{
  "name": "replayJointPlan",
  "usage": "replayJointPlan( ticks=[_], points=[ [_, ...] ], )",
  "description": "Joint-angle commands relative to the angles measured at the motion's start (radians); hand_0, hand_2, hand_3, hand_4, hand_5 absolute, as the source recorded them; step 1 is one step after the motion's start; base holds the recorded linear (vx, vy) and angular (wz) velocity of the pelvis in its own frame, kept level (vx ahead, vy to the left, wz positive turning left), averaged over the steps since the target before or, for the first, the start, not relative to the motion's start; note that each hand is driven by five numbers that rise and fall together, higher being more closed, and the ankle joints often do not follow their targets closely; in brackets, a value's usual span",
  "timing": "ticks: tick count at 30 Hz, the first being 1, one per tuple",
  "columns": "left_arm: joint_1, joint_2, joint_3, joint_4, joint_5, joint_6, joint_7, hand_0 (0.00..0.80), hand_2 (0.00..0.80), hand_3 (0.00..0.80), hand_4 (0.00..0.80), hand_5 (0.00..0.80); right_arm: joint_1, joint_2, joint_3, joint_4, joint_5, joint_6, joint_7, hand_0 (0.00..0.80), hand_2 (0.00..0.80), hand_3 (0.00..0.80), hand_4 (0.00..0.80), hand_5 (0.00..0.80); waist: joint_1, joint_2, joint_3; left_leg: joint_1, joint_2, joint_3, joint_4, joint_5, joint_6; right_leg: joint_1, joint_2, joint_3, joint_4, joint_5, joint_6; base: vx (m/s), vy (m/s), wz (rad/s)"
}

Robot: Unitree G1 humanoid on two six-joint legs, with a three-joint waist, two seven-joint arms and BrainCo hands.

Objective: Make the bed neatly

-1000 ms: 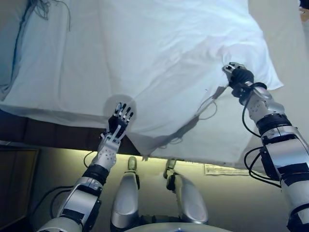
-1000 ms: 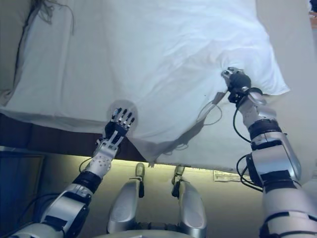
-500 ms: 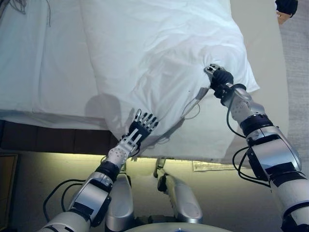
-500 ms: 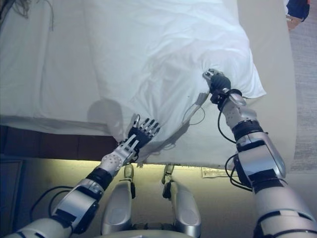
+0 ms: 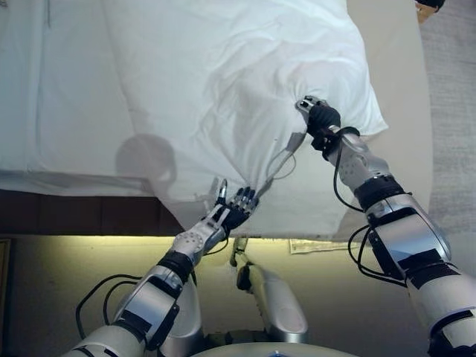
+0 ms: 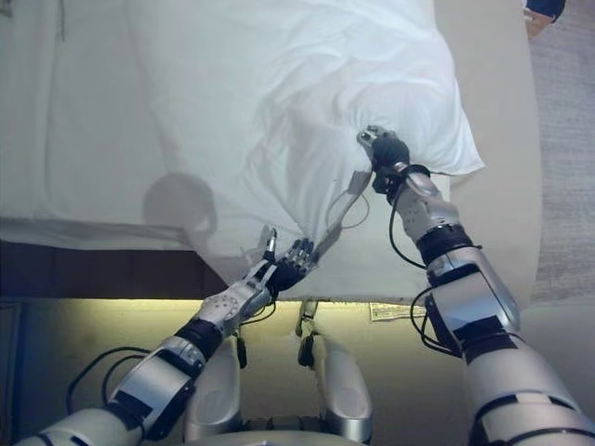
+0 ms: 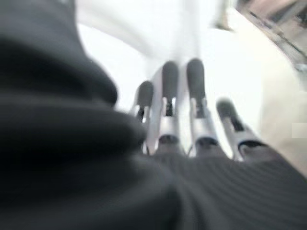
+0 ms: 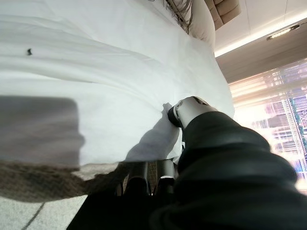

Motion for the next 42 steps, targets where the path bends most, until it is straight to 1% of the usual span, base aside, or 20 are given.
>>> replayJointPlan(
  ticks=[1,3,7,8,9,10,13,15,16,17,18,21,23,26,30,33,36,42],
  points=[
    [0.023,-0.127,-0.095,0.007,0.016,0.144,0.059,0.000,0.000,0.000,0.000,0.000,-0.143,-0.038,0.031,-0.154,0.028,-0.078,0.004,0.800,0.800,0.800,0.800,0.800,0.005,0.021,-0.004,-0.005,0.023,-0.013,-0.050,0.038,-0.007,0.049,-0.041,-0.007,0.036,-0.060,0.101,-0.024,-0.052,-0.01],
    [0.047,-0.120,-0.101,0.024,0.055,0.217,0.052,0.000,0.000,0.000,0.000,0.000,-0.136,-0.045,0.027,-0.160,0.022,-0.077,0.003,0.800,0.800,0.800,0.800,0.800,0.004,0.023,-0.002,0.003,0.024,-0.012,-0.060,0.041,-0.007,0.052,-0.040,-0.007,0.034,-0.061,0.100,0.000,0.000,0.00],
    [0.082,-0.100,-0.115,0.064,0.154,0.335,-0.018,0.000,0.000,0.000,0.000,0.000,-0.136,-0.065,0.029,-0.170,0.029,-0.072,0.000,0.800,0.800,0.800,0.800,0.800,0.000,0.027,0.002,0.009,0.029,-0.009,-0.068,0.046,-0.010,0.051,-0.038,-0.004,0.036,-0.063,0.098,0.000,0.000,0.00],
    [0.087,-0.096,-0.122,0.068,0.175,0.357,-0.040,0.000,0.000,0.000,0.000,0.000,-0.140,-0.072,0.032,-0.174,0.035,-0.069,-0.005,0.800,0.800,0.800,0.800,0.800,-0.001,0.028,0.002,0.010,0.029,-0.009,-0.070,0.048,-0.011,0.050,-0.037,-0.003,0.037,-0.064,0.097,0.000,0.000,0.00],
    [0.090,-0.094,-0.131,0.069,0.178,0.352,-0.071,0.000,0.000,0.000,0.000,0.000,-0.142,-0.076,0.037,-0.174,0.041,-0.070,-0.006,0.800,0.800,0.800,0.800,0.800,-0.001,0.029,0.003,0.010,0.030,-0.009,-0.072,0.050,-0.011,0.050,-0.037,-0.002,0.037,-0.064,0.096,0.000,0.000,0.00],
    [0.092,-0.094,-0.141,0.064,0.164,0.326,-0.105,0.000,0.000,0.000,0.000,0.000,-0.144,-0.081,0.040,-0.173,0.048,-0.068,-0.001,0.800,0.800,0.800,0.800,0.800,-0.001,0.030,0.004,0.011,0.031,-0.010,-0.074,0.050,-0.011,0.049,-0.036,-0.001,0.036,-0.064,0.095,0.000,0.000,0.00],
    [0.080,-0.088,-0.153,0.026,0.106,0.254,-0.159,0.000,0.000,0.000,0.000,0.000,-0.143,-0.081,0.042,-0.161,0.051,-0.071,0.010,0.800,0.800,0.800,0.800,0.800,-0.003,0.030,0.001,0.020,0.033,-0.006,-0.084,0.051,-0.011,0.052,-0.034,0.000,0.035,-0.065,0.094,0.000,0.000,0.00],
    [0.054,-0.095,-0.153,-0.018,0.042,0.152,-0.198,0.000,0.000,0.000,0.000,0.000,-0.145,-0.074,0.043,-0.153,0.053,-0.072,0.017,0.800,0.800,0.800,0.800,0.800,-0.006,0.030,-0.003,0.022,0.035,-0.004,-0.085,0.049,-0.012,0.051,-0.033,0.003,0.036,-0.066,0.094,-0.006,-0.003,-0.02],
    [0.031,-0.098,-0.149,-0.048,0.021,0.085,-0.218,0.000,0.000,0.000,0.000,0.000,-0.144,-0.067,0.043,-0.151,0.054,-0.074,0.016,0.800,0.800,0.800,0.800,0.800,-0.009,0.029,-0.005,0.021,0.037,-0.003,-0.082,0.048,-0.013,0.049,-0.032,0.005,0.040,-0.067,0.094,-0.012,-0.006,-0.03],
    [0.020,-0.103,-0.146,-0.058,0.008,0.051,-0.227,0.000,0.000,0.000,0.000,0.000,-0.143,-0.064,0.043,-0.150,0.053,-0.072,0.015,0.800,0.800,0.800,0.800,0.800,-0.010,0.028,-0.006,0.020,0.039,-0.003,-0.081,0.048,-0.013,0.049,-0.031,0.006,0.041,-0.068,0.094,-0.010,-0.008,-0.04],
    [-0.001,-0.114,-0.138,-0.077,-0.013,-0.036,-0.262,0.000,0.000,0.000,0.000,0.000,-0.140,-0.057,0.041,-0.152,0.053,-0.068,0.014,0.800,0.800,0.800,0.800,0.800,-0.014,0.027,-0.008,0.021,0.040,-0.001,-0.080,0.047,-0.014,0.050,-0.030,0.007,0.040,-0.069,0.093,0.000,0.000,0.00],
    [-0.042,-0.133,-0.092,-0.115,-0.066,-0.134,-0.340,0.000,0.000,0.000,0.000,0.000,-0.115,-0.037,0.025,-0.167,0.050,-0.066,0.011,0.800,0.800,0.800,0.800,0.800,-0.024,0.022,-0.014,0.026,0.046,0.005,-0.081,0.046,-0.018,0.054,-0.028,0.011,0.041,-0.070,0.093,0.000,0.000,0.00],
    [-0.070,-0.145,-0.070,-0.129,-0.091,-0.167,-0.372,0.000,0.000,0.000,0.000,0.000,-0.099,-0.025,0.013,-0.180,0.053,-0.063,0.006,0.800,0.800,0.800,0.800,0.800,-0.032,0.019,-0.017,0.030,0.049,0.009,-0.078,0.045,-0.020,0.057,-0.025,0.013,0.042,-0.072,0.092,0.006,-0.002,0.02],
    [-0.118,-0.166,-0.030,-0.145,-0.105,-0.205,-0.386,0.000,0.000,0.000,0.000,0.000,-0.078,-0.010,0.002,-0.199,0.053,-0.064,0.003,0.800,0.800,0.800,0.800,0.800,-0.046,0.012,-0.023,0.036,0.056,0.016,-0.077,0.042,-0.024,0.062,-0.021,0.018,0.044,-0.077,0.091,0.016,-0.010,-0.03],
    [-0.171,-0.194,0.015,-0.134,-0.105,-0.235,-0.393,0.000,0.000,0.000,0.000,0.000,-0.060,0.013,0.004,-0.227,0.065,-0.064,0.003,0.800,0.800,0.800,0.800,0.800,-0.067,0.001,-0.030,0.040,0.063,0.025,-0.073,0.039,-0.028,0.060,-0.015,0.026,0.048,-0.082,0.089,0.005,-0.005,-0.05],
    [-0.192,-0.209,0.042,-0.113,-0.105,-0.266,-0.429,0.000,0.000,0.000,0.000,0.000,-0.059,0.020,0.011,-0.236,0.078,-0.060,0.017,0.800,0.800,0.800,0.800,0.800,-0.079,-0.003,-0.037,0.047,0.067,0.033,-0.075,0.038,-0.030,0.064,-0.013,0.032,0.048,-0.086,0.089,0.013,0.000,-0.07],
    [-0.217,-0.211,0.073,-0.093,-0.105,-0.277,-0.455,0.000,0.000,0.000,0.000,0.000,-0.056,0.030,0.021,-0.250,0.069,-0.054,0.021,0.800,0.800,0.800,0.800,0.800,-0.090,-0.008,-0.042,0.050,0.071,0.041,-0.075,0.036,-0.032,0.063,-0.009,0.040,0.050,-0.090,0.089,0.009,0.000,-0.04],
    [-0.261,-0.209,0.093,-0.070,-0.105,-0.274,-0.439,0.000,0.000,0.000,0.000,0.000,-0.047,0.029,0.033,-0.281,0.074,-0.049,0.022,0.800,0.800,0.800,0.800,0.800,-0.111,-0.023,-0.048,0.056,0.081,0.057,-0.073,0.028,-0.034,0.064,-0.002,0.052,0.048,-0.093,0.090,0.006,-0.020,-0.09]
  ],
)
